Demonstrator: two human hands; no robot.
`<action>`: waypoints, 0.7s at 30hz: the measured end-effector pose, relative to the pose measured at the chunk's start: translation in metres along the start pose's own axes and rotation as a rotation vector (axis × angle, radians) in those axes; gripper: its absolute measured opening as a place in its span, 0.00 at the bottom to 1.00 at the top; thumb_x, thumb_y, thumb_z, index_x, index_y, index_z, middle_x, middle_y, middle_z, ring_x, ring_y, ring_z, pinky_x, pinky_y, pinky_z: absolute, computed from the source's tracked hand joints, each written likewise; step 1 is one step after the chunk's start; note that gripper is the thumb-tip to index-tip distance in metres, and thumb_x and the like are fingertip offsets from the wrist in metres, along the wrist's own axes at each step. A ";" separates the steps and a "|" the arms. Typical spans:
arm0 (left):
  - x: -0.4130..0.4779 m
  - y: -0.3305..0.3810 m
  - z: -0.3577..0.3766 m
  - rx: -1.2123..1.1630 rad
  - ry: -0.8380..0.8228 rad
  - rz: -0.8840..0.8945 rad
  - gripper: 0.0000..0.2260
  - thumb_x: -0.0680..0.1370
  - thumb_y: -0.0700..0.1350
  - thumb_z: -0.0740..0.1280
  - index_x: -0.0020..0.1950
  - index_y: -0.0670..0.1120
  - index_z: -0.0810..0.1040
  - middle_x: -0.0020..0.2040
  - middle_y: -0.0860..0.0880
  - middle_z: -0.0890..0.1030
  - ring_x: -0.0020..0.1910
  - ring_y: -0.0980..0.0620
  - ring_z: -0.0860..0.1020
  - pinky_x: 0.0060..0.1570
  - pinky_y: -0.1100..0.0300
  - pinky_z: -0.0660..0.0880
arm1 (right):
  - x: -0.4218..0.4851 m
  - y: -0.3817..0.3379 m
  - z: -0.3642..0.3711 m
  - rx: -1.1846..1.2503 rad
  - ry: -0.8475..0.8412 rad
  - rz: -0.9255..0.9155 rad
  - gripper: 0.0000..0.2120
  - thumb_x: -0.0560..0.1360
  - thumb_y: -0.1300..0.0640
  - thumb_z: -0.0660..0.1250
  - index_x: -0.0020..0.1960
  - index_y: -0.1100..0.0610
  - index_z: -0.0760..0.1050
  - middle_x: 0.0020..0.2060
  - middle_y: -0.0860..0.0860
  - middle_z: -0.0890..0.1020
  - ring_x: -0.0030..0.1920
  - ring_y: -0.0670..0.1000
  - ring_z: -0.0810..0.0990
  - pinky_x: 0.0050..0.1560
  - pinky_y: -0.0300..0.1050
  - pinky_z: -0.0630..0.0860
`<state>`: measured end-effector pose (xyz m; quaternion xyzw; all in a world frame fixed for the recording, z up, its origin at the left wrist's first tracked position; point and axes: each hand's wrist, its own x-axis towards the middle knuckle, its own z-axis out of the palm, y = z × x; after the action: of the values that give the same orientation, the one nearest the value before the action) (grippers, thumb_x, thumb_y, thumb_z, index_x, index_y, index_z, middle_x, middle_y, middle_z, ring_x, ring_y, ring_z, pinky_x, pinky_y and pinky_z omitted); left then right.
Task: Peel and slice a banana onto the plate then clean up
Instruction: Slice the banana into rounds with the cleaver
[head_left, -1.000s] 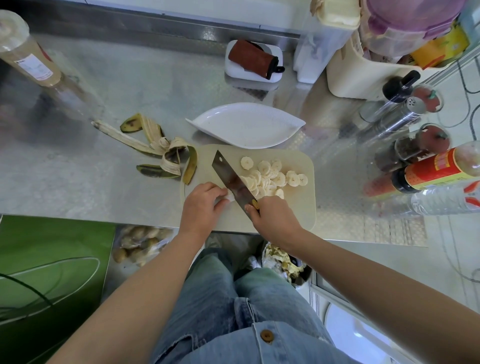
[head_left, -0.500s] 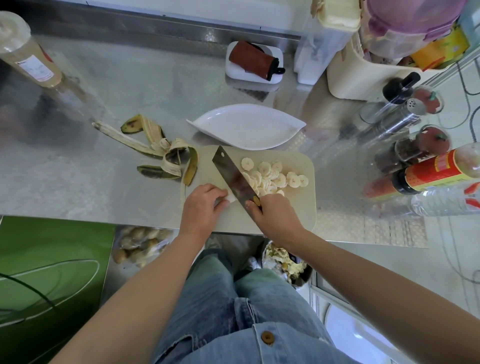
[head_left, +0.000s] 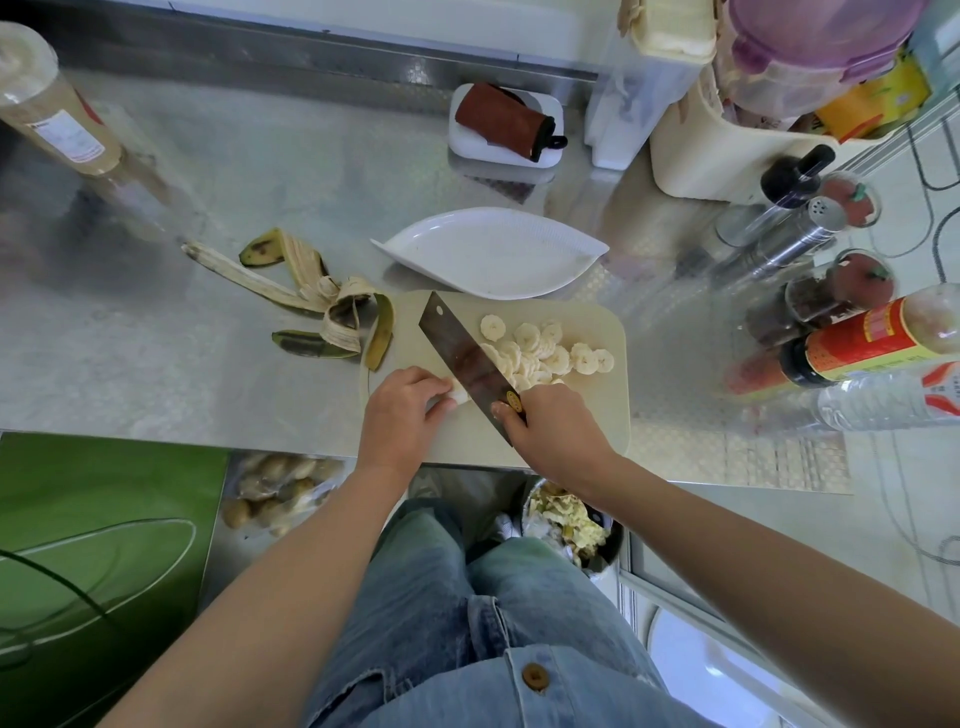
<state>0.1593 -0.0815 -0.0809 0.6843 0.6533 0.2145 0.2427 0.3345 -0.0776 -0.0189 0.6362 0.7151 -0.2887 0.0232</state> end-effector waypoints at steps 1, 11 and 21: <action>0.000 0.000 0.000 -0.002 0.002 -0.002 0.11 0.74 0.44 0.72 0.55 0.42 0.82 0.50 0.45 0.82 0.48 0.50 0.76 0.48 0.59 0.75 | 0.000 0.000 0.000 -0.007 -0.006 0.001 0.23 0.80 0.48 0.58 0.28 0.54 0.59 0.25 0.51 0.66 0.28 0.52 0.67 0.26 0.43 0.57; 0.000 0.002 0.000 -0.017 0.020 0.004 0.09 0.74 0.43 0.72 0.53 0.42 0.83 0.47 0.47 0.79 0.45 0.51 0.74 0.45 0.60 0.74 | 0.002 -0.004 0.012 -0.028 -0.048 0.041 0.23 0.81 0.49 0.57 0.29 0.54 0.59 0.26 0.51 0.66 0.30 0.54 0.69 0.26 0.42 0.57; 0.000 0.003 -0.001 -0.018 0.018 0.008 0.09 0.73 0.41 0.72 0.53 0.42 0.83 0.46 0.46 0.80 0.44 0.50 0.75 0.43 0.63 0.71 | 0.003 -0.001 0.019 0.051 -0.032 0.058 0.24 0.81 0.49 0.57 0.28 0.55 0.60 0.25 0.51 0.66 0.29 0.54 0.68 0.26 0.43 0.59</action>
<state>0.1605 -0.0819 -0.0782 0.6828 0.6507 0.2276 0.2420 0.3265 -0.0833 -0.0358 0.6523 0.6884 -0.3161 0.0265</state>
